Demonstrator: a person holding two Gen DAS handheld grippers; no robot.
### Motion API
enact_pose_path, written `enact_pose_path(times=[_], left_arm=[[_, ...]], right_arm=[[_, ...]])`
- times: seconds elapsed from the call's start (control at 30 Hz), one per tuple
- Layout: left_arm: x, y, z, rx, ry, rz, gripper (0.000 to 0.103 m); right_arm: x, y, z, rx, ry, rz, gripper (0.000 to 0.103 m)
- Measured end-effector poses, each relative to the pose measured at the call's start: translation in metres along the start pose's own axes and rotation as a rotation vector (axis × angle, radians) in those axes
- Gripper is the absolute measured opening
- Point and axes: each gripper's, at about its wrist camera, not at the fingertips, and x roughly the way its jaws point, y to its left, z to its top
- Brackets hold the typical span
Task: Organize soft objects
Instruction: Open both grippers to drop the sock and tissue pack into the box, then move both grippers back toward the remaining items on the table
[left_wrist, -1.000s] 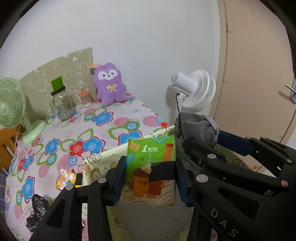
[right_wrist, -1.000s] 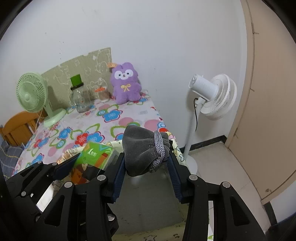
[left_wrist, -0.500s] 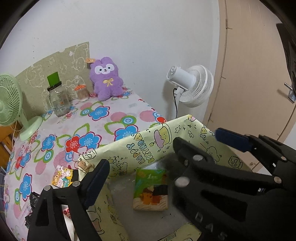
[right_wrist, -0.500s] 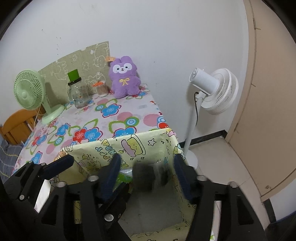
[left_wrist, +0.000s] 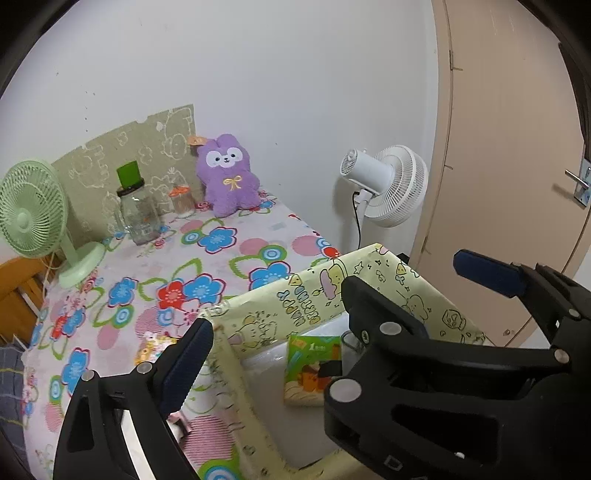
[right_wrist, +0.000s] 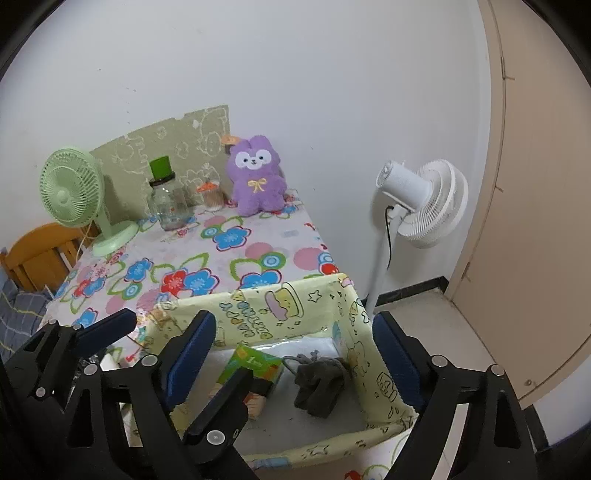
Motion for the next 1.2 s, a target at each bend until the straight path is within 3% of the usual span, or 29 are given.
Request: enact_pose_path(times=[0.27, 1.2], left_arm=[[-0.028, 0.009, -0.004, -0.001, -0.038, 0.013, 0.096], [-0.082, 0.068, -0.033, -0.066, -0.087, 0.074, 0.098]], right_arm=[[-0.026, 0.018, -0.001, -0.012, -0.046, -0.003, 0.093], [-0.067, 0.096, -0.01, -0.093, -0.073, 0.046, 0.094]])
